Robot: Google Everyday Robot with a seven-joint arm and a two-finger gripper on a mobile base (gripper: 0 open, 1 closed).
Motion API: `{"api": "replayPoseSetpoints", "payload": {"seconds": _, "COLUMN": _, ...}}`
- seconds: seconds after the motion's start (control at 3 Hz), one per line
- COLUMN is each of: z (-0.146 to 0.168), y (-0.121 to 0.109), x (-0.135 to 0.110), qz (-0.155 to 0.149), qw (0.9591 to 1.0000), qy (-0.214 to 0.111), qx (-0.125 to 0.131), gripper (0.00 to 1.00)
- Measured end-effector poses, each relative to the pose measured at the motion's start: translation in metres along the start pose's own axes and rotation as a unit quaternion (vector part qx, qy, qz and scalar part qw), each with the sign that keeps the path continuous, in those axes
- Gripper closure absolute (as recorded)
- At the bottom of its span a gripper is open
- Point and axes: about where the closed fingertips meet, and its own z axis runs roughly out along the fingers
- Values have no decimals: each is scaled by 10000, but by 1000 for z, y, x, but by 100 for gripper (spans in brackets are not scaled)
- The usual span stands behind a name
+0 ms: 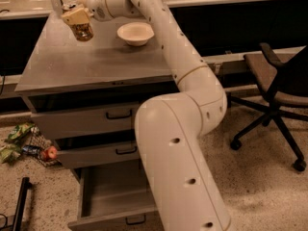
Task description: Place orange can into bottom drawer
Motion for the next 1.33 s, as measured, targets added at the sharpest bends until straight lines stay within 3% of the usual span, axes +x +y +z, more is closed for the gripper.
{"api": "replayPoseSetpoints", "payload": {"seconds": 0.33, "z": -18, "y": 23, "x": 1, "qz": 44, "qw": 10000, "qy": 5, "qx": -82, "gripper": 100}}
{"api": "replayPoseSetpoints", "payload": {"seconds": 0.67, "z": -39, "y": 58, "x": 2, "qz": -121, "qw": 9988, "qy": -362, "qx": -308, "gripper": 100}}
{"api": "replayPoseSetpoints", "payload": {"seconds": 1.0, "z": -56, "y": 108, "x": 11, "qz": -282, "qw": 9947, "qy": -729, "qx": -669, "gripper": 100}}
{"api": "replayPoseSetpoints", "payload": {"seconds": 1.33, "z": -56, "y": 108, "x": 11, "qz": -282, "qw": 9947, "qy": -729, "qx": -670, "gripper": 100}}
